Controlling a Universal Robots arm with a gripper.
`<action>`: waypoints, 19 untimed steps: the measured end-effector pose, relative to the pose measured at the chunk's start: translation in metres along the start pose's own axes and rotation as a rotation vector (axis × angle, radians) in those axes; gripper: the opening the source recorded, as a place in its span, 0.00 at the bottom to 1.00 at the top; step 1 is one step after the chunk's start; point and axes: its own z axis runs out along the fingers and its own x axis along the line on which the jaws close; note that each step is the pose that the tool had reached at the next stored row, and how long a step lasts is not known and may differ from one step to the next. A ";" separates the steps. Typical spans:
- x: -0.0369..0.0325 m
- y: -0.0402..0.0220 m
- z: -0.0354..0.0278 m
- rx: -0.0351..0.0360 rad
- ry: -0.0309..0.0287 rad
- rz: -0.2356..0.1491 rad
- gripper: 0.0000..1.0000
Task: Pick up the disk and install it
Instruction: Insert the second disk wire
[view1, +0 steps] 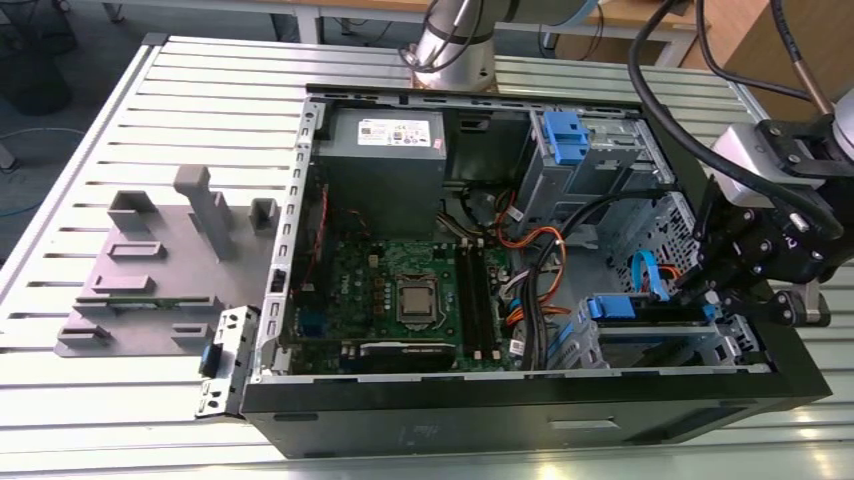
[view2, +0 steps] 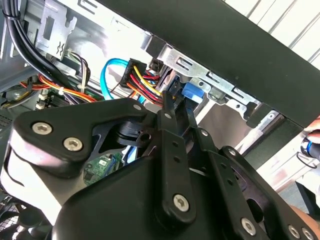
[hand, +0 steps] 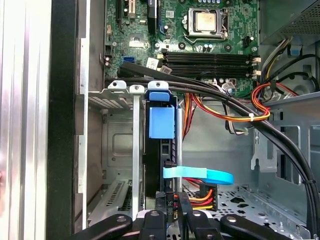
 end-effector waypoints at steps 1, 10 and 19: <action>0.0000 0.0000 0.0002 0.0000 -0.0003 0.000 0.24; 0.0000 -0.0001 0.0002 0.0000 -0.0003 0.000 0.16; -0.0002 0.0012 -0.0030 0.0006 -0.0002 0.000 0.16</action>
